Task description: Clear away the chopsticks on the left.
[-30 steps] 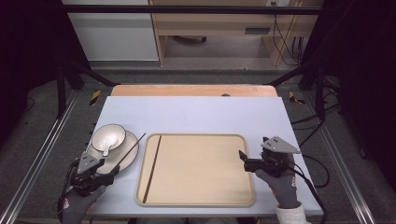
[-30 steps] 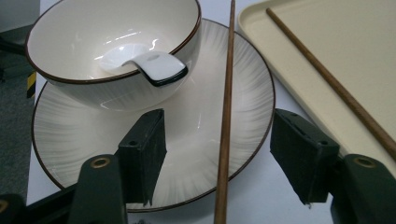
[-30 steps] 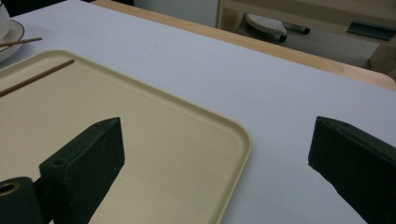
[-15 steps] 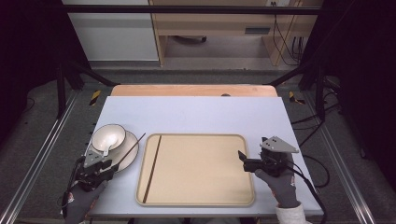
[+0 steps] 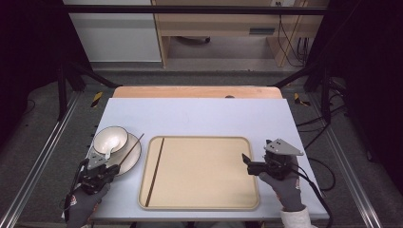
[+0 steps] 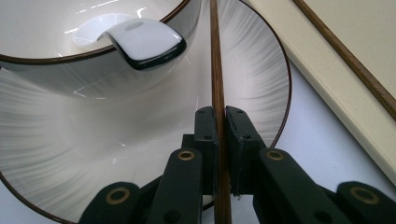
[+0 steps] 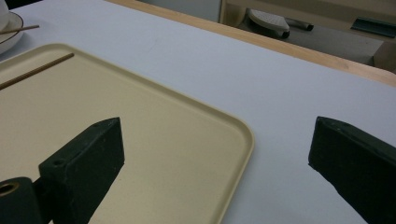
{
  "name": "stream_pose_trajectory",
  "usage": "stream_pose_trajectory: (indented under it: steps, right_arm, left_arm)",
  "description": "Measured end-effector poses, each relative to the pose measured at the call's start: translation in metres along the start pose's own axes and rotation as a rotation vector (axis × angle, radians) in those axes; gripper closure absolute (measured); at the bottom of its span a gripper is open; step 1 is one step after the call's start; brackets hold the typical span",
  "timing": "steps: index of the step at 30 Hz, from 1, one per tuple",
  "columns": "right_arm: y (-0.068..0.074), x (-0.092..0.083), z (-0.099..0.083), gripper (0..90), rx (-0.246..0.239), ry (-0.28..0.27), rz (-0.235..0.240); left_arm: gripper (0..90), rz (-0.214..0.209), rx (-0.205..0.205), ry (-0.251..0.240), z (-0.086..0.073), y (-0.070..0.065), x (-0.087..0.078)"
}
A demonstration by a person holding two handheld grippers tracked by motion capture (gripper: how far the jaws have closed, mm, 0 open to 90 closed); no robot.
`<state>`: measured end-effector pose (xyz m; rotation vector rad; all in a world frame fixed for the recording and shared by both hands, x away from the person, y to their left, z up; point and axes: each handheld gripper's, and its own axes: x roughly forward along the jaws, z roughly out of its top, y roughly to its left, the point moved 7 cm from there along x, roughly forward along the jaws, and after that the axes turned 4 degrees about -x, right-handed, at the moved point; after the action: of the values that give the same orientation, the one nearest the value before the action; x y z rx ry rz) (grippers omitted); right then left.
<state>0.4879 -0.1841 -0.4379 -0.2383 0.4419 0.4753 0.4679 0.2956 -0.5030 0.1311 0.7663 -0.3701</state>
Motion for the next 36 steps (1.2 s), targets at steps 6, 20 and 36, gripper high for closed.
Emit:
stream_pose_trajectory:
  steps: [6,20,36]
  right_arm:
    - [0.0,-0.001,0.0,3.4,0.001,-0.002,-0.001]
    - [-0.002,-0.002,0.001,2.8,-0.002,-0.008,-0.004]
    - [-0.003,-0.004,0.003,2.8,0.003,-0.019,-0.005]
  left_arm:
    - [83.7,0.001,0.003,-0.004,0.002,-0.004,-0.002]
    - [83.8,-0.006,0.0,-0.089,0.014,-0.026,-0.015]
    - [83.9,-0.01,-0.026,-0.148,0.024,-0.066,-0.02]
